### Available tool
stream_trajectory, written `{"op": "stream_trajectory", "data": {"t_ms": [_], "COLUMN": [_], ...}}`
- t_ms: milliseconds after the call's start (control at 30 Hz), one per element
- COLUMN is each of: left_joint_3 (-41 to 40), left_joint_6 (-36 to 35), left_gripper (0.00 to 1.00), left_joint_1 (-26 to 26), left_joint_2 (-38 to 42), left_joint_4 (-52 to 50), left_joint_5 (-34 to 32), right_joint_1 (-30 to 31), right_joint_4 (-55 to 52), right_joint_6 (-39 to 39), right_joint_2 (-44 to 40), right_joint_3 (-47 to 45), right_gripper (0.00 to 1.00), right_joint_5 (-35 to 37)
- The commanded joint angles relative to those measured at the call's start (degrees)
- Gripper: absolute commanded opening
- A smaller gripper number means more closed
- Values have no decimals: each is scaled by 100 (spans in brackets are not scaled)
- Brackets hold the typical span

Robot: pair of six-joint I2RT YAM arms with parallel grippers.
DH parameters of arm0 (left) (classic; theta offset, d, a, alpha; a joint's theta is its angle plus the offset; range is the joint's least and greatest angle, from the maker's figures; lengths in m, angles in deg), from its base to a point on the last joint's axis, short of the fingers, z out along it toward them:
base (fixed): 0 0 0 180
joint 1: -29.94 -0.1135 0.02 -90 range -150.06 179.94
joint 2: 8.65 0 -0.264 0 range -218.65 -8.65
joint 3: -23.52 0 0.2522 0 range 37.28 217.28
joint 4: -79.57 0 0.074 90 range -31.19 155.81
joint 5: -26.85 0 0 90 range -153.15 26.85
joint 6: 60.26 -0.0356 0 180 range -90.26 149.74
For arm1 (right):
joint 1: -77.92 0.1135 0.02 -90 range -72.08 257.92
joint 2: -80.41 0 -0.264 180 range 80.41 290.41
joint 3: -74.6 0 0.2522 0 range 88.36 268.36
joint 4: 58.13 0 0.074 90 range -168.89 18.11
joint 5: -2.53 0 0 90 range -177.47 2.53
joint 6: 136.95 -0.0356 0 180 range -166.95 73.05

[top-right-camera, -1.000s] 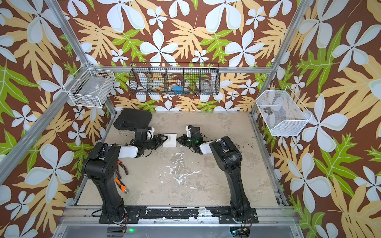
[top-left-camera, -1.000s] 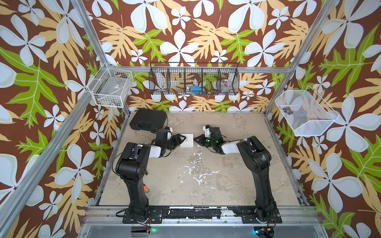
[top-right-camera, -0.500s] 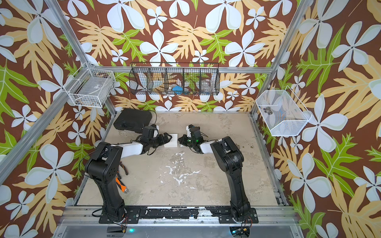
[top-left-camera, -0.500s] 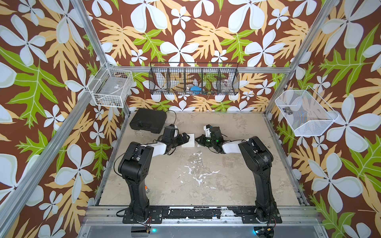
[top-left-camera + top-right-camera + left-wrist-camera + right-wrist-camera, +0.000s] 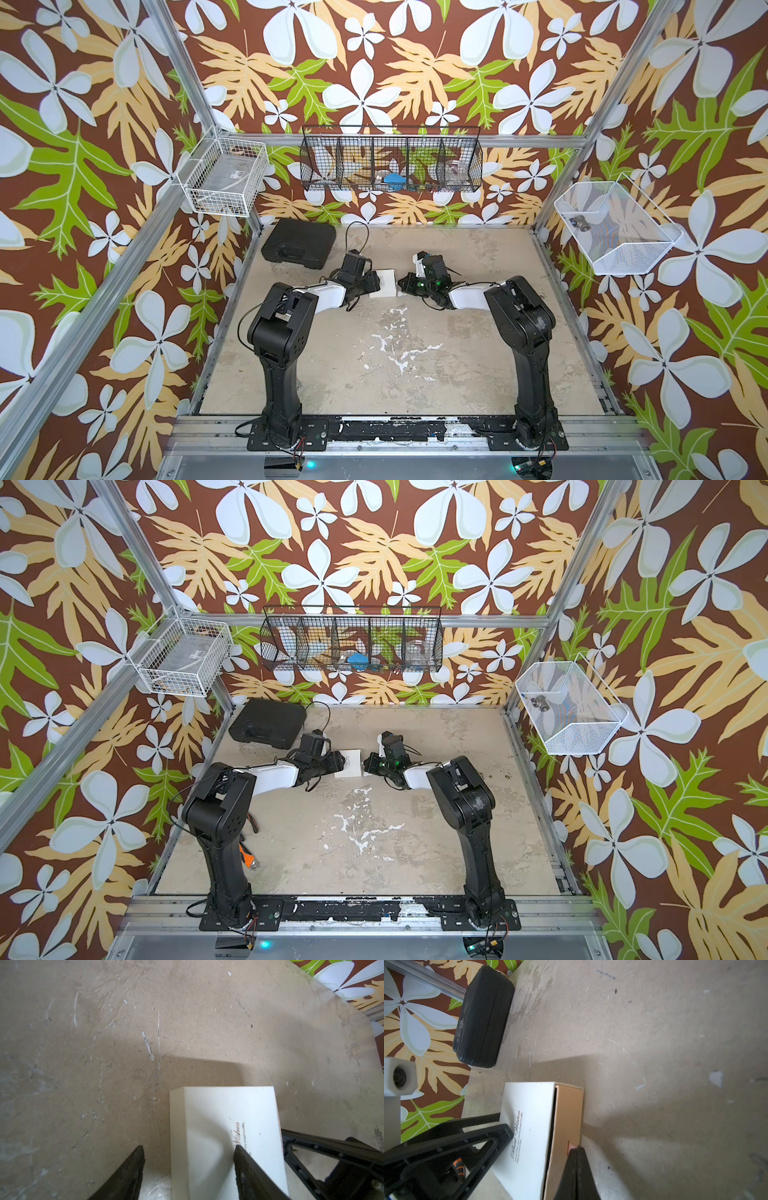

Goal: Place the earrings into the drawer-style jewelry box
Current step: Open the drawer in the jewelry box.

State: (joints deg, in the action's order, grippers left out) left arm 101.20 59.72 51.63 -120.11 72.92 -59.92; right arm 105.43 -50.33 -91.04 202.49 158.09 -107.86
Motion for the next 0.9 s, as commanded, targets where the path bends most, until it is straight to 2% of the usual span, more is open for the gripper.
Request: {"op": "stream_trajectory", "data": {"t_ms": [0,167,867], "left_joint_3": [4,4,-23], "left_joint_6": [-107,-97,-166], "left_gripper": [69,71,71], "left_joint_1": [-3,1,2], "left_joint_2": [-34,-25,2], "left_joint_4": [-316,-325,-290], "left_joint_5": [-188,-178,-10], "right_joint_1": [9,0,-266], "right_joint_4": [-154,-228,-168], "right_joint_6": [199,340,593], "right_joint_2": [-120,-249,-588], "right_joint_3": [-38,-95,-604], "right_gripper": [0,0,0], "right_joint_5": [322,491,773]}}
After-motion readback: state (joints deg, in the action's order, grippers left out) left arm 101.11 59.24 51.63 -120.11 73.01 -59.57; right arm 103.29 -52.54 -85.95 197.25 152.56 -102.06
